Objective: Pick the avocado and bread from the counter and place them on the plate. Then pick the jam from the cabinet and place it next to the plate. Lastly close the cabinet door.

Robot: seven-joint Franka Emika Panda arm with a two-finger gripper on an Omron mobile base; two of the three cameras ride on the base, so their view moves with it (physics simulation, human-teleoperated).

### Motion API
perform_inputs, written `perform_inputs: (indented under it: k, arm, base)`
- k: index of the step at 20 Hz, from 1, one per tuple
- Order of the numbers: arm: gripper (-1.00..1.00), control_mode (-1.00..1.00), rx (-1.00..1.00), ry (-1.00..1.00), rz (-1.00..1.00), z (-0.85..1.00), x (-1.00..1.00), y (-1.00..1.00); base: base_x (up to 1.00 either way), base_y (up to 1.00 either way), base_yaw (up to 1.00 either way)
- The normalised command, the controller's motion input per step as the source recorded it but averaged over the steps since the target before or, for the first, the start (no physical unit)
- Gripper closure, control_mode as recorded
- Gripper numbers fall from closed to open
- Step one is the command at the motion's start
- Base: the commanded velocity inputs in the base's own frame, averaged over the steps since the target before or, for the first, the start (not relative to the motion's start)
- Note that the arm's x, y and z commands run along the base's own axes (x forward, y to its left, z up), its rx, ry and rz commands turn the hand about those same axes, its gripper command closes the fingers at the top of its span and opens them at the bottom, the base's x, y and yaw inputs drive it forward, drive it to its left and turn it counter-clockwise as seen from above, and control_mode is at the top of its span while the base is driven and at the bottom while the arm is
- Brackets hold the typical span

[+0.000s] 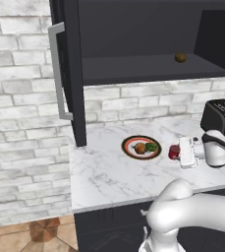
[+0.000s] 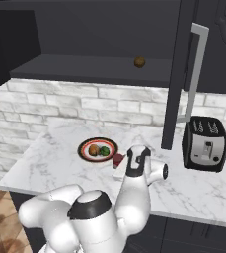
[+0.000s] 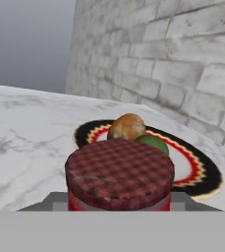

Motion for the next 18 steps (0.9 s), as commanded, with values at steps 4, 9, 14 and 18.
perform_inputs:
  k: [4, 9, 14, 18]
  arm:
    - [1.00, -1.00, 0.00, 0.00, -0.01, -0.18, 0.31, 0.00]
    - [1.00, -1.00, 0.00, 0.00, -0.02, -0.19, 0.30, 0.00]
    - [1.00, -1.00, 0.00, 0.00, -0.01, -0.24, 0.23, -0.04]
    - [1.00, -1.00, 0.00, 0.00, -0.01, -0.24, 0.20, -0.02]
  base:
    - [0.00, 0.00, 0.00]
    - [0.00, 0.00, 0.00]
    - [0.00, 0.00, 0.00]
    - [0.00, 0.00, 0.00]
